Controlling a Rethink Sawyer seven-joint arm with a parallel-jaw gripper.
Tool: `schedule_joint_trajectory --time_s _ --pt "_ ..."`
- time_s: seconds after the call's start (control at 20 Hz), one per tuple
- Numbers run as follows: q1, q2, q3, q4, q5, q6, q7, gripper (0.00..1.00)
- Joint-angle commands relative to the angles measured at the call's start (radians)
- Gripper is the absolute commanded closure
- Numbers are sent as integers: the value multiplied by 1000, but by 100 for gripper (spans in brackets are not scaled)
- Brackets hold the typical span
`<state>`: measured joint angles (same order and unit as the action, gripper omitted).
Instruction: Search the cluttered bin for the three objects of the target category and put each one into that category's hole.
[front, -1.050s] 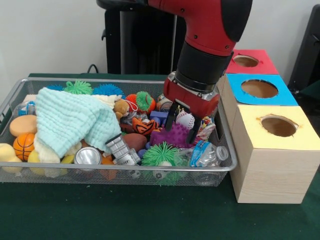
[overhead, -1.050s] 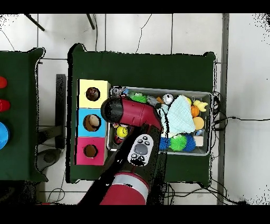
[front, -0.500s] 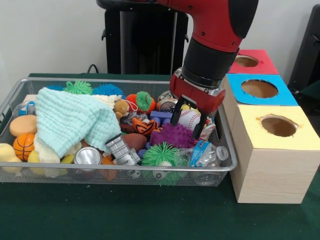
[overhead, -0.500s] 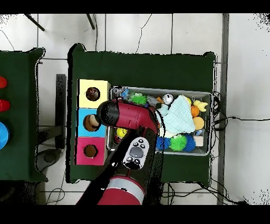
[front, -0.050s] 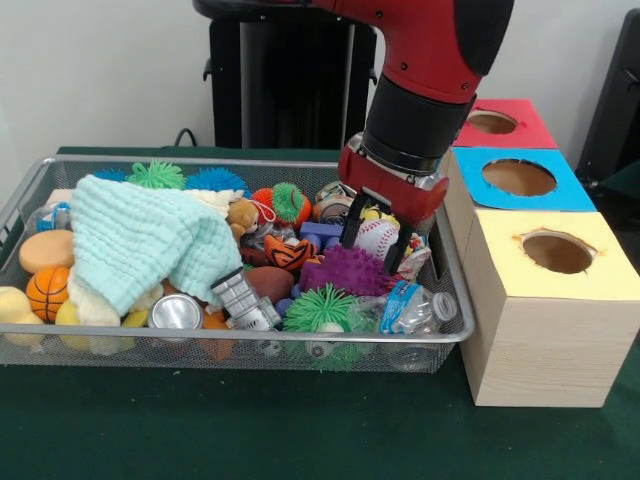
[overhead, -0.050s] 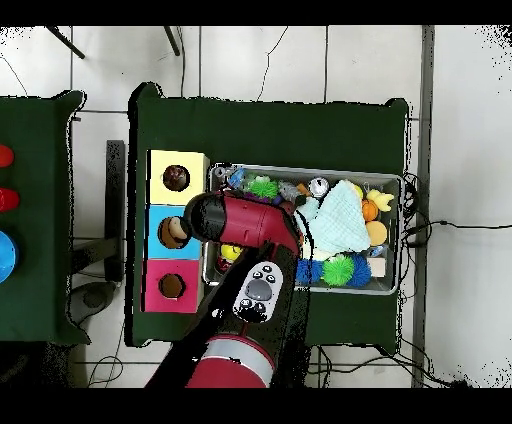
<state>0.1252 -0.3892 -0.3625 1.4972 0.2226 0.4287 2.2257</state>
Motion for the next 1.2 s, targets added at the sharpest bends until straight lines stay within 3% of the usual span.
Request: schedule_joint_trajectory --time_s 0.05,0.8,1.2 --pt "20 20 100 99 -34 -65 109 0" --pt "49 44 102 150 -33 -163 117 0" --pt "69 63 94 138 -26 -160 114 0"
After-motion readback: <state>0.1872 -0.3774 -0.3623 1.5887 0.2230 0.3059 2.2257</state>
